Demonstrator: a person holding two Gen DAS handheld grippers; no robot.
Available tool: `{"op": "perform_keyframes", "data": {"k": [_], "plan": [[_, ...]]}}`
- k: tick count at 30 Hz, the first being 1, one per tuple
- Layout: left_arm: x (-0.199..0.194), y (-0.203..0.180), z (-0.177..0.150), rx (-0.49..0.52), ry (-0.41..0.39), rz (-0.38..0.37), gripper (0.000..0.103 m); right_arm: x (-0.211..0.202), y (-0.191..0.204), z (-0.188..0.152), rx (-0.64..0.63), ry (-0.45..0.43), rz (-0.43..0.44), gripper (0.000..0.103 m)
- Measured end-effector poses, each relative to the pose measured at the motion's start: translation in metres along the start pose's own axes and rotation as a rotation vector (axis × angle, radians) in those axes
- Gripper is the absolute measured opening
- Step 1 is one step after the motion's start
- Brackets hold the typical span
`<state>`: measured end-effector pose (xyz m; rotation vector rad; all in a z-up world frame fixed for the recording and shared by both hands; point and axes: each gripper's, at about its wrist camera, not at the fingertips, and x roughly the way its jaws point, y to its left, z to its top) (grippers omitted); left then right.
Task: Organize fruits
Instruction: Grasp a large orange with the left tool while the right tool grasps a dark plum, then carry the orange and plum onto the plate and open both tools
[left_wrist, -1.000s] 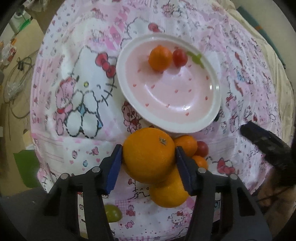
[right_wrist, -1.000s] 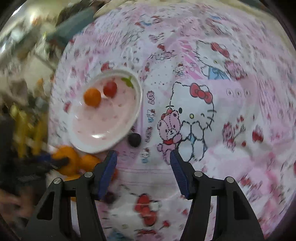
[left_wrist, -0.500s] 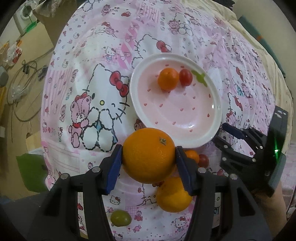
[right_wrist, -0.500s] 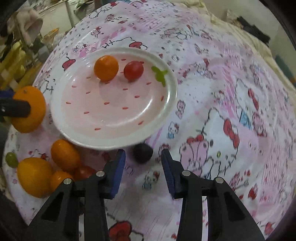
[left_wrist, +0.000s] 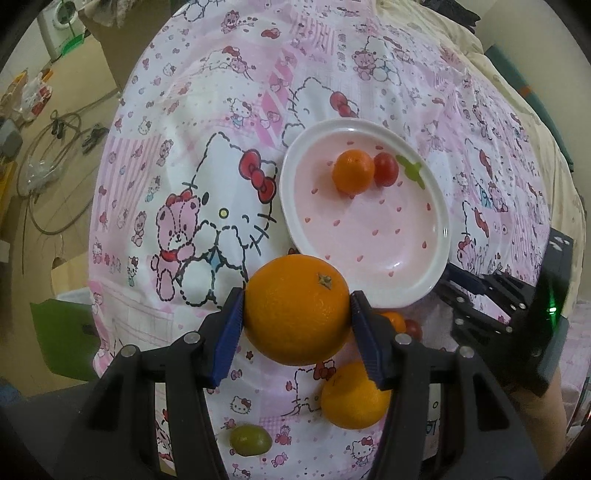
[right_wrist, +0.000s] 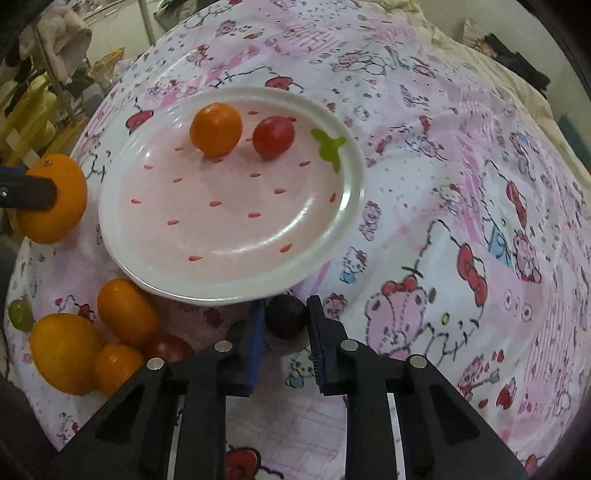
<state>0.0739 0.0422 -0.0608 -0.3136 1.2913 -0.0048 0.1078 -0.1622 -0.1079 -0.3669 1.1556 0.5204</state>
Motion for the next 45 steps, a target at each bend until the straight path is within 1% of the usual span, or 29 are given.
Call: {"op": "perform_keyframes", "data": {"k": [3,5,7,10,12,13,15,16,18,20,23,26,34,45], "plan": [[-0.003,0.001,0.002,0.0,-0.024,0.006,0.053,-0.013,-0.009,-0.002,0.047,-0.005,0.01,0.023],[-0.005,0.001,0.003,-0.001,-0.047,0.008,0.053,-0.025,-0.015,-0.004,0.067,-0.023,-0.003,0.023],[-0.007,0.001,0.005,-0.002,-0.061,0.012,0.053,-0.04,-0.02,-0.004,0.096,-0.07,-0.008,0.023],[-0.006,0.001,0.007,-0.012,-0.065,0.004,0.053,-0.062,-0.026,-0.002,0.153,-0.167,0.024,0.023],[-0.002,0.001,0.008,-0.033,-0.053,-0.001,0.053,-0.072,-0.032,0.0,0.197,-0.204,0.05,0.023],[-0.001,0.001,0.007,-0.039,-0.05,0.0,0.053,-0.076,-0.036,0.001,0.224,-0.223,0.081,0.023],[0.002,-0.003,0.009,-0.035,-0.048,0.006,0.053,-0.08,-0.043,0.006,0.262,-0.25,0.133,0.023],[0.004,-0.005,0.009,-0.028,-0.051,0.009,0.053,-0.08,-0.045,0.008,0.277,-0.254,0.143,0.023],[0.007,-0.013,0.012,0.001,-0.065,0.018,0.053,-0.076,-0.051,0.011,0.316,-0.255,0.185,0.023],[0.01,-0.021,0.016,0.028,-0.084,0.015,0.053,-0.073,-0.054,0.013,0.342,-0.248,0.206,0.023],[0.015,-0.03,0.021,0.055,-0.087,-0.006,0.053,-0.066,-0.055,0.016,0.362,-0.24,0.228,0.023],[0.023,-0.035,0.026,0.053,-0.07,-0.03,0.053,-0.056,-0.056,0.019,0.377,-0.226,0.249,0.023],[0.054,-0.046,0.036,0.065,-0.032,-0.041,0.053,-0.032,-0.059,0.03,0.395,-0.189,0.3,0.023],[0.064,-0.051,0.049,0.056,-0.051,-0.063,0.054,-0.013,-0.064,0.034,0.42,-0.151,0.33,0.023]]}}
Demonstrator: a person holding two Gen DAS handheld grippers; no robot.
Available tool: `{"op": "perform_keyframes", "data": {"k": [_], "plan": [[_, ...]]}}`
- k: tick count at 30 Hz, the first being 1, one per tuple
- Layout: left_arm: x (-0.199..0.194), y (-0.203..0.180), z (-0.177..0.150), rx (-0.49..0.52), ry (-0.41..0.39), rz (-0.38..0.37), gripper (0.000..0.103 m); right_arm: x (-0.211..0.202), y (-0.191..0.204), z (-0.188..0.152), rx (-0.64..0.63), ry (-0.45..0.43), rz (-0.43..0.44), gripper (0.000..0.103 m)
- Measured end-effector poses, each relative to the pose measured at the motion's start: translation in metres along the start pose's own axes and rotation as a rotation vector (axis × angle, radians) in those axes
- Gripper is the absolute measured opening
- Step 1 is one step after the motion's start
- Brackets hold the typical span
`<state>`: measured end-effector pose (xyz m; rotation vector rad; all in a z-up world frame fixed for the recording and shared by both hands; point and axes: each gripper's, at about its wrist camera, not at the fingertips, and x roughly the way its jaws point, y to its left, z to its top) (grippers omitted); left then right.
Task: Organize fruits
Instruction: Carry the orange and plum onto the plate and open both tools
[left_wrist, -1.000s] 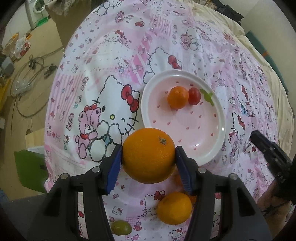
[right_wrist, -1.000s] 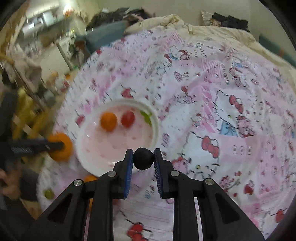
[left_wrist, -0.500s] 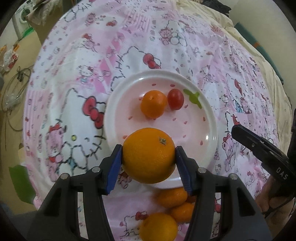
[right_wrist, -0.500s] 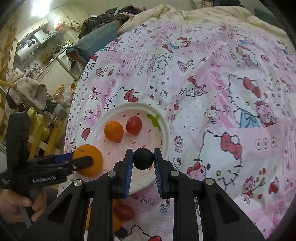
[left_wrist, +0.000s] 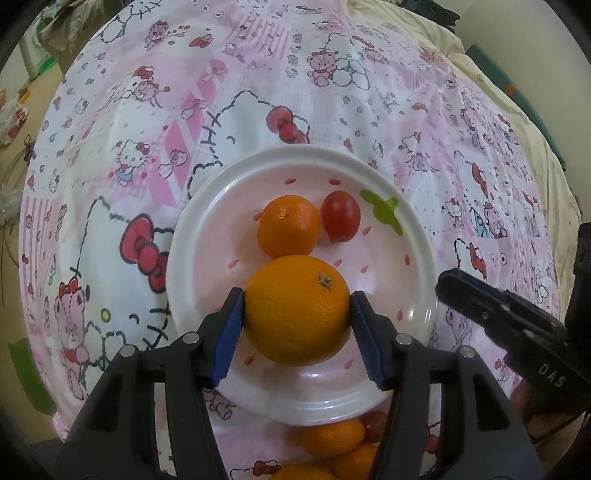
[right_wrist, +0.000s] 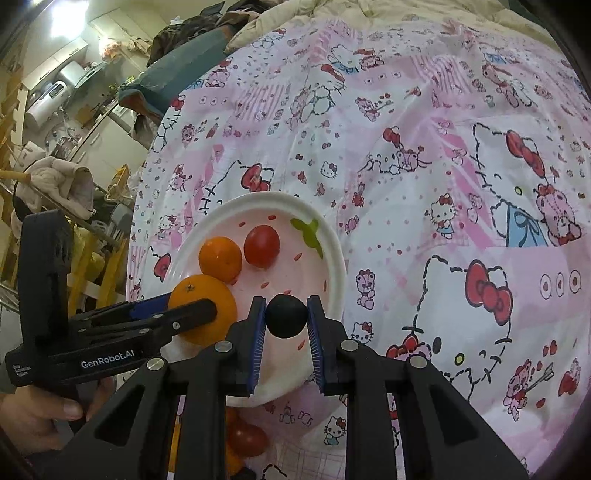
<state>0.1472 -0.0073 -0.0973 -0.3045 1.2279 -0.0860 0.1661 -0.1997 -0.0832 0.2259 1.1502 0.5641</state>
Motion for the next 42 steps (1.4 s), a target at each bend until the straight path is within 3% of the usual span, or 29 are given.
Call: {"op": "perform_keyframes", "data": {"k": [16,18,20,34,39,41,42], "plan": [[-0.002,-0.004,-0.002,0.045,0.017,0.002,0.06,0.008,-0.006,0.001,0.034,0.021,0.013,0.026],[-0.008,-0.004,-0.001,0.043,-0.005,0.004,0.075,0.006,-0.006,0.002,0.032,0.01,-0.013,0.028],[-0.014,-0.004,0.0,0.041,-0.021,-0.002,0.079,0.005,-0.004,0.003,0.027,0.011,-0.028,0.031],[-0.044,0.003,-0.006,0.031,-0.104,0.024,0.079,-0.025,0.004,0.006,0.033,-0.043,-0.045,0.033],[-0.062,-0.001,-0.014,0.077,-0.16,0.082,0.079,-0.039,0.01,0.002,0.041,-0.056,-0.046,0.034],[-0.068,-0.002,-0.018,0.092,-0.169,0.095,0.079,-0.045,0.013,-0.001,0.042,-0.061,-0.049,0.045],[-0.072,-0.003,-0.021,0.099,-0.172,0.095,0.079,-0.048,0.014,-0.002,0.045,-0.065,-0.049,0.059]]}}
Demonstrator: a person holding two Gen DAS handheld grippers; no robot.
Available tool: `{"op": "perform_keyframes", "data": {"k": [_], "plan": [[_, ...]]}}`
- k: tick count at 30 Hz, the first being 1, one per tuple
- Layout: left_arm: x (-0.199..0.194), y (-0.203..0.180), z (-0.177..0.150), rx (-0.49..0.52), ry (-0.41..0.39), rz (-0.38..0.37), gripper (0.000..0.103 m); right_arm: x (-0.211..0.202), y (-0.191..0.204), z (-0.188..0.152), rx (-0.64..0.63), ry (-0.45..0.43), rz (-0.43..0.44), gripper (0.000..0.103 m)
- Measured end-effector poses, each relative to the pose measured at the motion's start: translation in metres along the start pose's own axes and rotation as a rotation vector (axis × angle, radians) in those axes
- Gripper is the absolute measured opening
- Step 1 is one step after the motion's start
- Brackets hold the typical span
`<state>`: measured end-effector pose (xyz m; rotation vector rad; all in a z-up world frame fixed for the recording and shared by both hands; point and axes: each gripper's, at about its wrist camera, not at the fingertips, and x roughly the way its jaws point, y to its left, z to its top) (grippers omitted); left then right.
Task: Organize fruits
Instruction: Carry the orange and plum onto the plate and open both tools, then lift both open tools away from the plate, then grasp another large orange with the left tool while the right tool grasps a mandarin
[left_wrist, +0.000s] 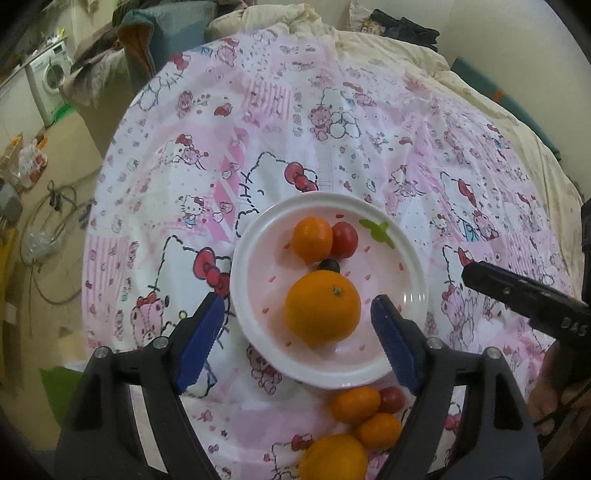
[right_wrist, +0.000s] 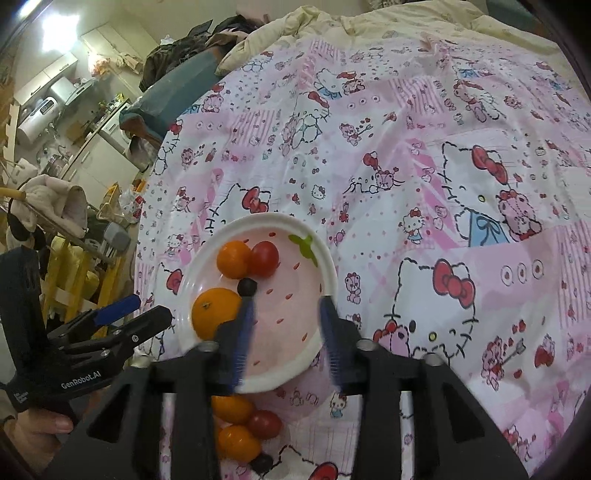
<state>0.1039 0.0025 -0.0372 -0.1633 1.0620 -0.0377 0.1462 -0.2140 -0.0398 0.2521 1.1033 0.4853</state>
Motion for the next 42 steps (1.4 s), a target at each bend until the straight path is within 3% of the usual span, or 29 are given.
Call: {"op": "perform_keyframes", "data": {"k": [1,7,15,22,25,32,40,42], "plan": [[-0.003,0.0,-0.002,0.005,-0.004,0.003,0.079,-0.004,0.001,-0.002,0.006,-0.008,0.0,0.065],[-0.028,-0.001,-0.014,0.034,-0.046,0.008,0.079,-0.027,0.012,-0.014,0.0,-0.032,-0.003,0.065],[-0.042,0.004,-0.041,0.014,-0.003,-0.015,0.079,-0.044,0.021,-0.035,0.019,-0.012,0.013,0.065],[-0.047,0.004,-0.064,-0.045,0.078,-0.141,0.079,-0.034,0.012,-0.069,0.081,0.047,0.04,0.065],[-0.041,0.002,-0.076,-0.041,0.119,-0.121,0.079,-0.034,0.004,-0.081,0.119,0.059,0.034,0.066],[0.003,-0.013,-0.104,-0.008,0.347,-0.128,0.077,-0.035,-0.015,-0.087,0.192,0.065,0.026,0.066],[0.019,-0.033,-0.117,0.043,0.394,-0.107,0.076,-0.03,-0.017,-0.085,0.204,0.079,0.028,0.066],[0.022,-0.033,-0.117,0.048,0.404,-0.102,0.062,-0.029,-0.016,-0.085,0.202,0.083,0.032,0.066]]}}
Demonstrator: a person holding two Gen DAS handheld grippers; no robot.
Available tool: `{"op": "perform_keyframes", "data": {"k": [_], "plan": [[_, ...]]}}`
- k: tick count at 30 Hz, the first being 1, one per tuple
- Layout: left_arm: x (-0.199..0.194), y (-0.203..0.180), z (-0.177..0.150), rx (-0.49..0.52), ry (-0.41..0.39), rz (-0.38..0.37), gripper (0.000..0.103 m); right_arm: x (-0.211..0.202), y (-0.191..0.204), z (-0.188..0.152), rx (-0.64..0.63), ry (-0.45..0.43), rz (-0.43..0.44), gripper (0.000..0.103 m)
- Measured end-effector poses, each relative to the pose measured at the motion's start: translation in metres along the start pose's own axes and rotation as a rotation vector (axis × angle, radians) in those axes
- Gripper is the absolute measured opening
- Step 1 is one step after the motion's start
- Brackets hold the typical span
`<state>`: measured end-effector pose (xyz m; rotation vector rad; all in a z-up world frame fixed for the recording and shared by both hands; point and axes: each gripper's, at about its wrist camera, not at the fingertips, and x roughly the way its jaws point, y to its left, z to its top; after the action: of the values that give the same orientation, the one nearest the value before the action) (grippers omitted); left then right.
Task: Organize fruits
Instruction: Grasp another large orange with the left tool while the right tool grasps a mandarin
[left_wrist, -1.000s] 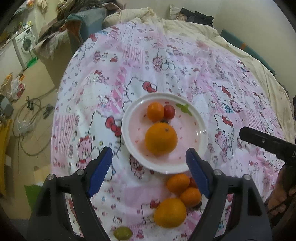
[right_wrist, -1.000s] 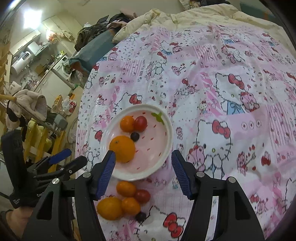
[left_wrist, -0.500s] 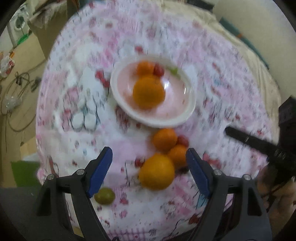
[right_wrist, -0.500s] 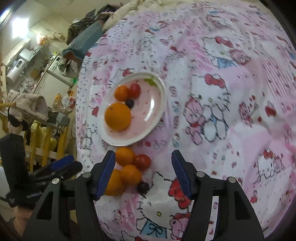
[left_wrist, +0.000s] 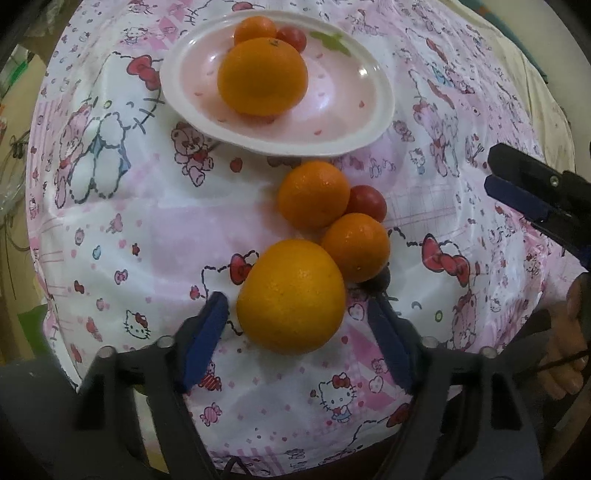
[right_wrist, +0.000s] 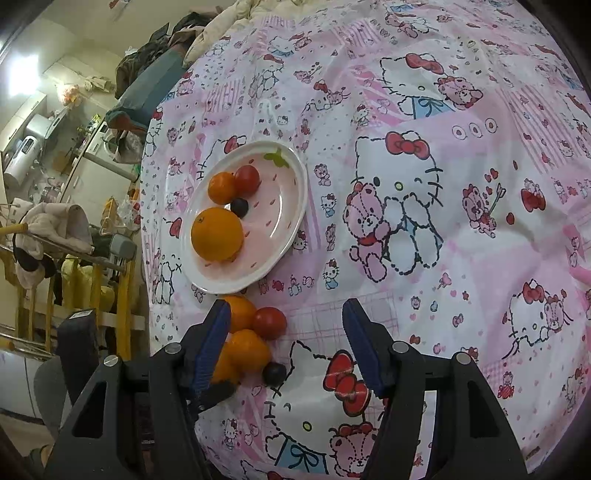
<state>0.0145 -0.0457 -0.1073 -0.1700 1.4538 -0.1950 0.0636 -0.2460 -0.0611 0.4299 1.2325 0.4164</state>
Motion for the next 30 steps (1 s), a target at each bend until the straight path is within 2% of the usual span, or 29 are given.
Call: {"op": "perform_keyframes", "data": {"k": [2,10,15,19,21,26,30], "plan": [[0.003,0.0,0.0,0.004,0.006,0.019,0.055,0.0,0.002,-0.001,-0.006,0.002,0.0,0.066],[-0.003,0.006,0.001,-0.012,-0.007,-0.005,0.052,0.007,0.006,0.001,-0.01,0.016,0.0,0.065],[-0.038,0.019,0.006,-0.06,-0.119,-0.033,0.052,0.013,0.011,0.0,-0.02,0.029,-0.005,0.066],[-0.063,0.04,0.013,-0.138,-0.229,-0.007,0.052,0.023,0.01,-0.003,-0.016,0.06,-0.008,0.065],[-0.072,0.055,0.015,-0.19,-0.258,-0.017,0.052,0.03,0.011,-0.006,-0.013,0.087,0.004,0.066],[-0.084,0.088,0.018,-0.332,-0.274,-0.081,0.052,0.054,0.012,-0.014,0.036,0.178,0.09,0.065],[-0.089,0.104,0.019,-0.398,-0.283,-0.08,0.052,0.073,0.021,-0.019,0.022,0.236,0.108,0.062]]}}
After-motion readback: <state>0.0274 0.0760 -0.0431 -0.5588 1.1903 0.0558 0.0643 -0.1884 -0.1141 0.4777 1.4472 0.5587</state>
